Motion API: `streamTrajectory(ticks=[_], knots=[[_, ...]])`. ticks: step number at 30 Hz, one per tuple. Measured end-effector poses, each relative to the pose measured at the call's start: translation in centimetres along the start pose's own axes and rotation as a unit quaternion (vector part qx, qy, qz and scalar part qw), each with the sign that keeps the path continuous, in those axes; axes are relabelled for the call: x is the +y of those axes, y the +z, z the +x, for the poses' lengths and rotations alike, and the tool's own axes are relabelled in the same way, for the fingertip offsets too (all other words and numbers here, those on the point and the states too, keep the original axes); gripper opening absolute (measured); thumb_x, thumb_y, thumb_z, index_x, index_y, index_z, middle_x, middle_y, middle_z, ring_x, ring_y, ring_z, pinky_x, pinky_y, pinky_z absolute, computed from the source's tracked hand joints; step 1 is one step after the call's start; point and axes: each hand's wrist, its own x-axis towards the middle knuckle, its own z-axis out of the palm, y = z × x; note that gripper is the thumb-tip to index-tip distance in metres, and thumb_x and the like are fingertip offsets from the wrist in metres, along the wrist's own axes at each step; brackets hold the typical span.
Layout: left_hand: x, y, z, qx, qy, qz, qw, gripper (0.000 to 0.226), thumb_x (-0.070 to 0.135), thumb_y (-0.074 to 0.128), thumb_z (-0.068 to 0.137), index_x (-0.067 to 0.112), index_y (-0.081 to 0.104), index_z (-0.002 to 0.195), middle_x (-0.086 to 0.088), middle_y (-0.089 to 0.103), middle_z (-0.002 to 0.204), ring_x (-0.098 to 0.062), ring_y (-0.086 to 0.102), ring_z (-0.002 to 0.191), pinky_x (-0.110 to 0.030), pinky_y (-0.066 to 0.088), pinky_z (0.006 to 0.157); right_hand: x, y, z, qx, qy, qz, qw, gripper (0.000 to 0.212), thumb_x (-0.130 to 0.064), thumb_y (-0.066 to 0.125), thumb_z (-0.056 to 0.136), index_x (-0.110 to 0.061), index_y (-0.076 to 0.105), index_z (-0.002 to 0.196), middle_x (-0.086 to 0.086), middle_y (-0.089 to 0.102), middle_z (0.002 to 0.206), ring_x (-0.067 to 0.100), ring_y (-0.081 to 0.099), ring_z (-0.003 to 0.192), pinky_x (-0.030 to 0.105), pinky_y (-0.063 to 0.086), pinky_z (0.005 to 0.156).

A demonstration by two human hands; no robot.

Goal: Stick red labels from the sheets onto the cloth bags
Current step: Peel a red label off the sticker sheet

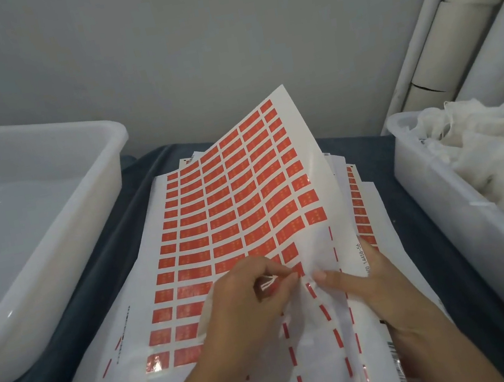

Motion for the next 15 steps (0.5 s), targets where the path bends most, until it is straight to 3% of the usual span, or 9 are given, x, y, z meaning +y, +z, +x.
streamTrajectory(ticks=[7, 12, 15], knots=[[-0.15, 0.31, -0.04, 0.011, 0.0, 0.011, 1.0, 0.025, 0.028, 0.073, 0.075, 0.042, 0.056, 0.064, 0.029, 0.055, 0.075, 0.016, 0.051, 0.083, 0.003, 0.039, 0.064, 0.16, 0.08, 0.18, 0.001, -0.008, 0.0, 1.0, 0.056, -0.045, 0.067, 0.053, -0.036, 0.047, 0.104, -0.009, 0.065, 0.102, 0.019, 0.067, 0.083, 0.027, 0.057, 0.063], [-0.18, 0.33, 0.03, 0.013, 0.004, 0.008, 1.0, 0.026, 0.025, 0.071, 0.077, 0.041, 0.055, 0.065, 0.029, 0.056, 0.075, 0.019, 0.049, 0.085, 0.004, 0.04, 0.065, 0.17, 0.0, 0.31, 0.008, -0.005, -0.015, 1.0, 0.053, -0.044, 0.067, 0.057, -0.035, 0.046, 0.105, -0.012, 0.063, 0.1, 0.016, 0.066, 0.082, 0.022, 0.053, 0.057], [-0.01, -0.34, 0.31, 0.044, -0.011, -0.016, 0.999, 0.024, 0.023, 0.073, 0.076, 0.038, 0.057, 0.065, 0.028, 0.057, 0.073, 0.018, 0.051, 0.084, 0.003, 0.04, 0.062, 0.18, -0.53, 0.16, 0.006, 0.003, 0.008, 1.0, 0.063, -0.042, 0.069, 0.056, -0.035, 0.045, 0.114, -0.01, 0.064, 0.104, 0.018, 0.067, 0.086, 0.029, 0.057, 0.063]])
